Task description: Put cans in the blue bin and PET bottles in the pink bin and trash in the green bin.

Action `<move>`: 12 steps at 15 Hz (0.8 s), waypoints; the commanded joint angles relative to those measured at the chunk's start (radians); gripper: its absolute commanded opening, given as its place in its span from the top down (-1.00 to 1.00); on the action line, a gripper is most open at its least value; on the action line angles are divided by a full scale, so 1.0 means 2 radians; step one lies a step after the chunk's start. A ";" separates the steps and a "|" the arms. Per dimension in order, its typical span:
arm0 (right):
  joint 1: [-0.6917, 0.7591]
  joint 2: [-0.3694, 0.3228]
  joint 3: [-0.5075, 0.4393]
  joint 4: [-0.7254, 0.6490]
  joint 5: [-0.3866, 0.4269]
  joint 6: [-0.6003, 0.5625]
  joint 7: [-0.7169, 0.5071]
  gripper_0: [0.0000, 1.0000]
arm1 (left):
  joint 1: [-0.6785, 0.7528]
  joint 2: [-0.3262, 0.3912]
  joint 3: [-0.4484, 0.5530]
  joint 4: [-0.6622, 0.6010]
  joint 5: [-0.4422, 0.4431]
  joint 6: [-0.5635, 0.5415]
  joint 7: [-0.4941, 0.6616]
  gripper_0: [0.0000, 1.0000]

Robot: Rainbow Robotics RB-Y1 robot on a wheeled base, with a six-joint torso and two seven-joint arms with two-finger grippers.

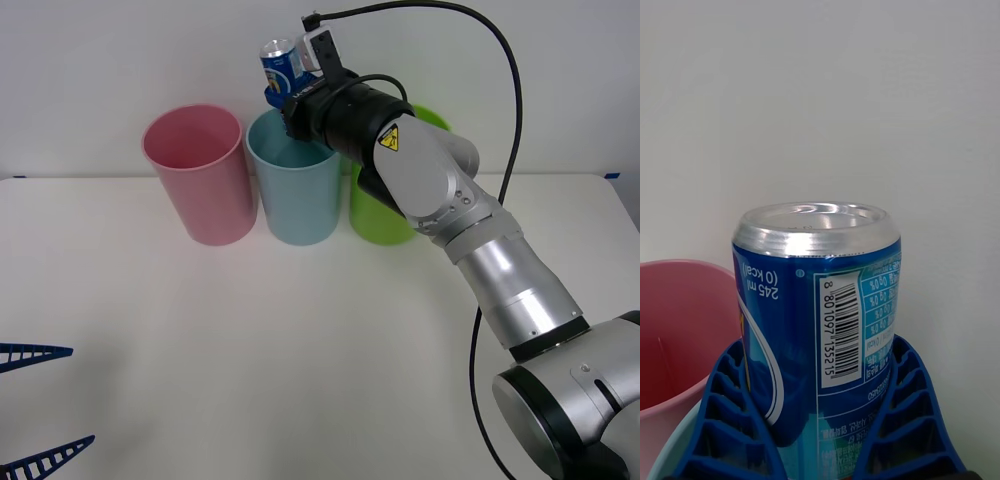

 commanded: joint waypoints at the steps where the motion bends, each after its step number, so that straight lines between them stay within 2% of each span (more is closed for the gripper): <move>1: 0.000 0.000 0.002 0.000 -0.001 0.001 0.001 1.00 | 0.000 0.000 0.000 0.000 0.000 0.000 0.000 -1.00; 2: 0.000 0.000 0.005 0.000 0.000 0.010 0.003 0.82 | 0.000 0.000 0.000 0.000 0.000 0.000 0.000 -1.00; 3: 0.002 0.000 0.009 0.000 -0.001 0.019 0.004 -0.31 | 0.000 0.000 0.000 0.000 0.000 0.000 0.000 -1.00; 4: 0.002 0.000 0.010 0.000 0.000 0.020 0.004 -1.00 | 0.000 0.000 0.000 0.000 0.000 0.000 0.000 -1.00; 12: 0.002 -0.002 0.009 0.000 -0.001 0.020 0.008 -1.00 | 0.000 0.000 0.000 0.000 0.000 0.000 0.000 -1.00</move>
